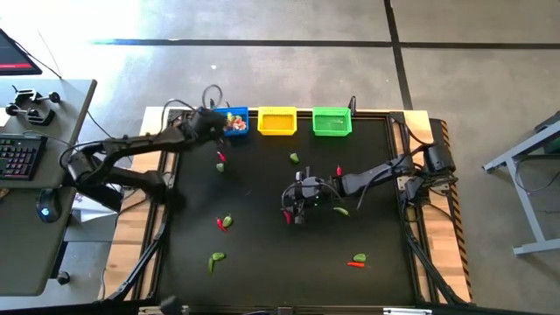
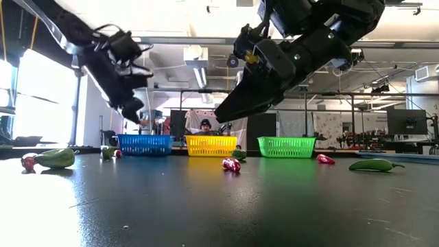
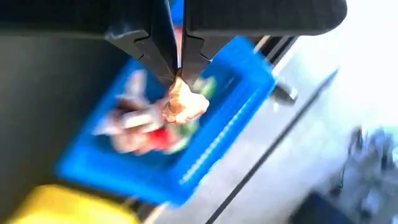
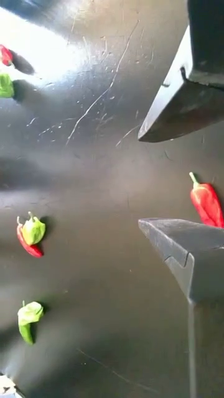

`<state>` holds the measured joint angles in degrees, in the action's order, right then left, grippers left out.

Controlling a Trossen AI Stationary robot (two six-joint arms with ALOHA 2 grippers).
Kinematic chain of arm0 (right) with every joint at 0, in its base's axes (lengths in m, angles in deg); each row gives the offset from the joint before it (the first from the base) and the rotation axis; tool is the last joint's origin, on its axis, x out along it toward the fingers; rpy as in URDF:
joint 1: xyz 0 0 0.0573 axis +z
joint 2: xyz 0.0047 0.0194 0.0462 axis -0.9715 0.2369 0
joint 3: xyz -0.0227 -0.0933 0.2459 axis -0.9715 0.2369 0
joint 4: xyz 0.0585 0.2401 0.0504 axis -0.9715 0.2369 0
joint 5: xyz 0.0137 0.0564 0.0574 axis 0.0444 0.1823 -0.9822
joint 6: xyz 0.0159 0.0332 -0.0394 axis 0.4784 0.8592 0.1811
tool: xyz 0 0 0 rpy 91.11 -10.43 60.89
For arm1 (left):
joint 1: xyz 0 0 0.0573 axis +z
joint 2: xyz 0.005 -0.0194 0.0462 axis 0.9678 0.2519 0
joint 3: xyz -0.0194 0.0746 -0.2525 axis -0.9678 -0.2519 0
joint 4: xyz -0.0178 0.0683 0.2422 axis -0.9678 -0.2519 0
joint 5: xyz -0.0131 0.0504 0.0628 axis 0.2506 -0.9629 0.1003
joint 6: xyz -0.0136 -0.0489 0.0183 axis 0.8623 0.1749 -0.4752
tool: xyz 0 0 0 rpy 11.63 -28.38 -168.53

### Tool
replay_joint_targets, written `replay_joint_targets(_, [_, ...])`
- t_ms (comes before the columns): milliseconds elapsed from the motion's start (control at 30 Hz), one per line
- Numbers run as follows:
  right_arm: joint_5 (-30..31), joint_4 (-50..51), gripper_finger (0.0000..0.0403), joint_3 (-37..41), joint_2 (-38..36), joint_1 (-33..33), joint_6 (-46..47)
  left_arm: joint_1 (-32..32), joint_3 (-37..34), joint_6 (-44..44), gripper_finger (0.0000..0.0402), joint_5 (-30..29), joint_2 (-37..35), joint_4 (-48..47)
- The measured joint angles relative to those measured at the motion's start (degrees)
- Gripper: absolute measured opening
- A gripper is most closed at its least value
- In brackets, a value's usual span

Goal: Sort produce into baskets
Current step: Put the red mushroom into the blue bin, then put the red chili pepper into the green bin

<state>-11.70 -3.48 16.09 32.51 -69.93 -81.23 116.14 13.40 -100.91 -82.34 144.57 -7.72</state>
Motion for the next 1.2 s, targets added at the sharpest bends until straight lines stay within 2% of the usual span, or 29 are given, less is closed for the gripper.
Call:
replay_joint_targets(100, [0.0,0.0,0.02,0.0,0.0,0.0,0.0,5.0,0.0,0.8,0.0,4.5,1.6,0.1])
replay_joint_targets(200, [0.0,0.0,0.0199,0.0,0.0,0.0,0.0,7.1,0.0,1.0,0.0,8.5,3.5,0.4])
replay_joint_targets(367, [0.1,0.0,0.0199,0.0,0.0,0.0,0.0,7.4,0.0,1.0,0.0016,8.0,6.4,2.7])
replay_joint_targets(667, [2.1,0.4,0.0199,0.0,0.0,0.0,0.0,7.3,0.0,-1.6,0.009,7.8,4.5,3.9])
replay_joint_targets(833, [4.9,1.1,0.0199,0.0,0.0,0.0,0.8,6.6,-1.3,-3.1,0.0105,7.9,0.5,5.0])
replay_joint_targets(1000, [8.5,4.5,0.0199,0.0,-0.9,0.5,5.5,3.0,-6.9,-2.3,0.0084,9.8,-7.5,10.1])
replay_joint_targets(1067, [10.1,7.8,0.0199,0.0,-1.6,1.0,9.5,0.9,-9.7,-0.6,0.0072,11.2,-11.4,12.8])
replay_joint_targets(1200, [9.2,13.8,0.0199,0.0,-2.3,1.5,24.0,-5.1,-15.1,4.1,0.0051,15.8,-19.4,17.8])
